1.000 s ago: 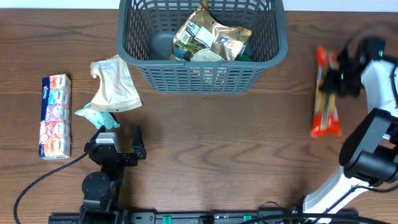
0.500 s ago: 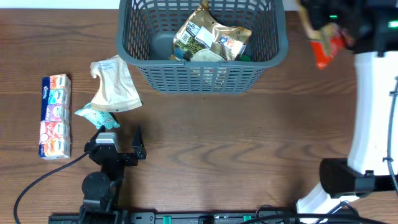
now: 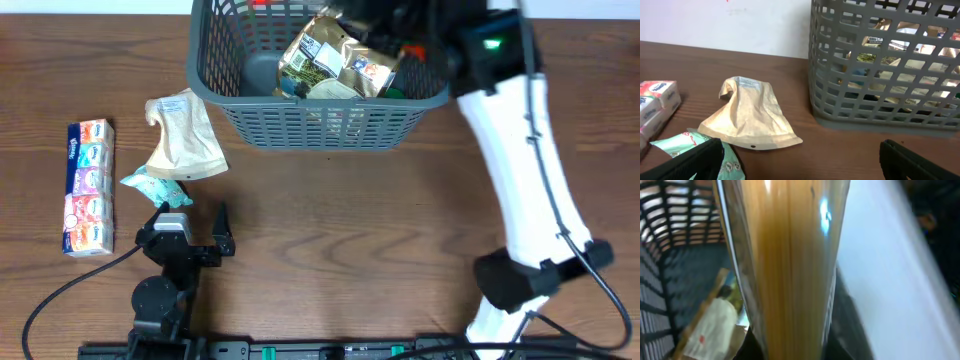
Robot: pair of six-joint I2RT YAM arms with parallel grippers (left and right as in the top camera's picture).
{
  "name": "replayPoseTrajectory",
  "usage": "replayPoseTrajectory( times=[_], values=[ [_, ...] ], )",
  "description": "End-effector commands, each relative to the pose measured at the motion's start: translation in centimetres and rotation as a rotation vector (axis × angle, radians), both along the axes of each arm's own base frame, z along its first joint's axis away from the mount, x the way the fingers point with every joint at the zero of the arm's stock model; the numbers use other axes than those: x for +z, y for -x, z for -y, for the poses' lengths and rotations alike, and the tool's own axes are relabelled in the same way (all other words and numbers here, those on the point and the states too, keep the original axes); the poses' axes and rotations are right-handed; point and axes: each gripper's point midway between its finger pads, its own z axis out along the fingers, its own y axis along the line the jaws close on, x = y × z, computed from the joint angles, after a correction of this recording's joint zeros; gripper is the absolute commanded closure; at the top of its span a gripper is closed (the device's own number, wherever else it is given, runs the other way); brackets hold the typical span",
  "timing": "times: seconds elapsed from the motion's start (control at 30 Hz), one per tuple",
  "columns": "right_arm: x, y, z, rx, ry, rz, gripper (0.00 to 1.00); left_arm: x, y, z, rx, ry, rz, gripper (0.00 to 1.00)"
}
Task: Pack container
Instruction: 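Lift the pasta packet with the right gripper and place it in the basket, then reach the left gripper to the beige pouch and grasp it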
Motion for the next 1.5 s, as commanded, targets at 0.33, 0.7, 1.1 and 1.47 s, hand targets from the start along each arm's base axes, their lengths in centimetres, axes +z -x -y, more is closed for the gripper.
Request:
replayPoseTrajectory(
  times=[0.33, 0.7, 1.1, 1.47],
  values=[
    [-13.8, -0.7, -3.6, 0.076, 0.163, -0.307, 0.96, -2.0, 0.1, -0.1, 0.007, 0.0, -0.06, 0.02],
    [-8.7, -1.7, -3.7, 0.03, 0.061, -0.188, 0.05, -2.0, 0.1, -0.1, 0.007, -0.001, -0.059, 0.02],
    [9.4, -3.0, 17.5, -0.674, -0.617, -0.063, 0.01, 2.9, 1.4, -1.2, 0.079, 0.108, -0.086, 0.02],
    [0.3, 1.2, 34.1, -1.183, -0.663, -0.394, 0.01, 16.9, 2.5, -3.7, 0.228, 0.006, -0.388, 0.02]
  ],
)
